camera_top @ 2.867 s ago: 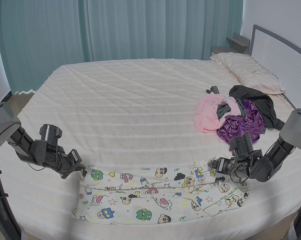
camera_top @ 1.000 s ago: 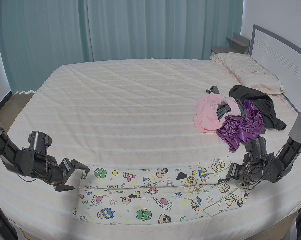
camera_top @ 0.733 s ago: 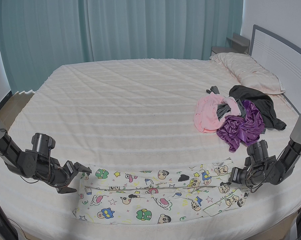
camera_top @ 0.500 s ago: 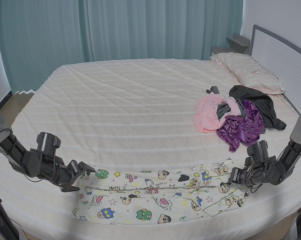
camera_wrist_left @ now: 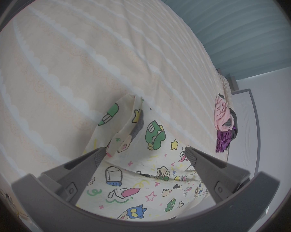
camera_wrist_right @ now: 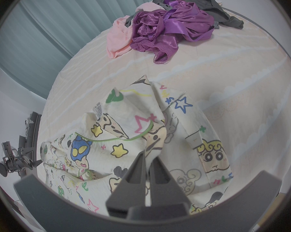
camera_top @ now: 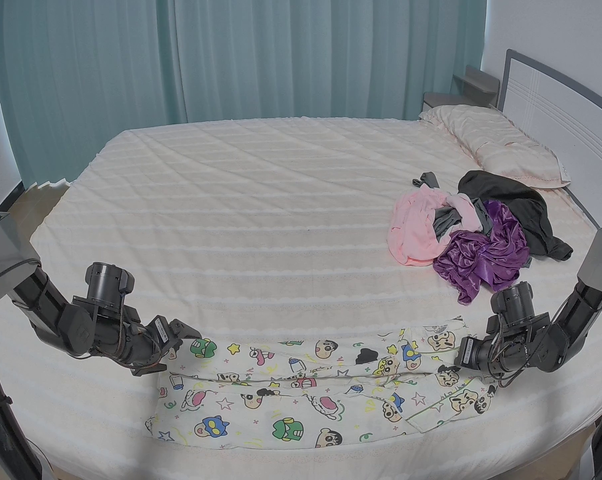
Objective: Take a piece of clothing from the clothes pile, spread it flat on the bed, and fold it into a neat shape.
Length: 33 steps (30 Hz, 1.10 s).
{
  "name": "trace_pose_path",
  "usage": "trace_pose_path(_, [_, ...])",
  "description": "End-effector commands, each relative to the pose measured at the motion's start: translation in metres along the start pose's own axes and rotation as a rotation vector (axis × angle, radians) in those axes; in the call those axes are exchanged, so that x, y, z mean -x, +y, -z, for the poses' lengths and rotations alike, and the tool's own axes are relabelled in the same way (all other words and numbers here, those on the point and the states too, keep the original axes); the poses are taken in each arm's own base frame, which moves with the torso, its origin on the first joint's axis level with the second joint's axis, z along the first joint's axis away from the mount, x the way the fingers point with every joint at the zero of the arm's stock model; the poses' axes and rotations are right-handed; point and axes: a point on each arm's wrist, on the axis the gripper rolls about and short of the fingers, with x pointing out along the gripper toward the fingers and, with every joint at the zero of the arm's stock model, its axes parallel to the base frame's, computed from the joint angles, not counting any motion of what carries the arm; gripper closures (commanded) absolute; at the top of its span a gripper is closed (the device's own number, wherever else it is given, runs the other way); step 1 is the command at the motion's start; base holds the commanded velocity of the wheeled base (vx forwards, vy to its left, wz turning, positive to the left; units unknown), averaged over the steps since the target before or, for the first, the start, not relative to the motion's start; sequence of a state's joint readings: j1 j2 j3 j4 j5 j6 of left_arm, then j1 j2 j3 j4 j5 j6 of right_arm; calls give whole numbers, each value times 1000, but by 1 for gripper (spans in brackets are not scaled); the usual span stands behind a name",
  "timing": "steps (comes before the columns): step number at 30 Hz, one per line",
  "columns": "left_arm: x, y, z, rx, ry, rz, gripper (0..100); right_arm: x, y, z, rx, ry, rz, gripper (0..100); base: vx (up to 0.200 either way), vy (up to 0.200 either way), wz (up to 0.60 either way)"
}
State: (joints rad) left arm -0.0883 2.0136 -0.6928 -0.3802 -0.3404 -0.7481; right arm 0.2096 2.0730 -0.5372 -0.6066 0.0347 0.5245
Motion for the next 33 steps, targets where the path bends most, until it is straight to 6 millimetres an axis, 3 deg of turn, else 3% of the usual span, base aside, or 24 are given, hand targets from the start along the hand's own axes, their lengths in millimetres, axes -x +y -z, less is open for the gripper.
trace_pose_path(1, [-9, 1, 0, -2, 3, -23, 0, -1, 0, 0, 3, 1, -1, 100, 0, 0, 0])
trace_pose_path(3, [-13, 4, 0, -1, -1, -49, 0, -1, 0, 0, 2, 1, -1, 100, 0, 0, 0])
trace_pose_path(4, [-16, 6, 0, -7, -2, -63, 100, -1, 0, 0, 2, 1, -1, 100, 0, 0, 0])
trace_pose_path(9, [-22, 12, 3, -52, 4, -113, 100, -1, 0, 1, 2, 1, -1, 100, 0, 0, 0])
trace_pose_path(19, [-17, 13, 7, -52, 5, -121, 100, 1, 0, 0, 2, -1, 0, 100, 0, 0, 0])
trace_pose_path(29, [18, 1, 10, -41, 12, -135, 100, 5, 0, 5, 23, 10, 8, 100, 0, 0, 0])
trace_pose_path(33, [19, 4, 10, -37, 20, -147, 100, 7, -2, 8, 32, 19, 12, 100, 0, 0, 0])
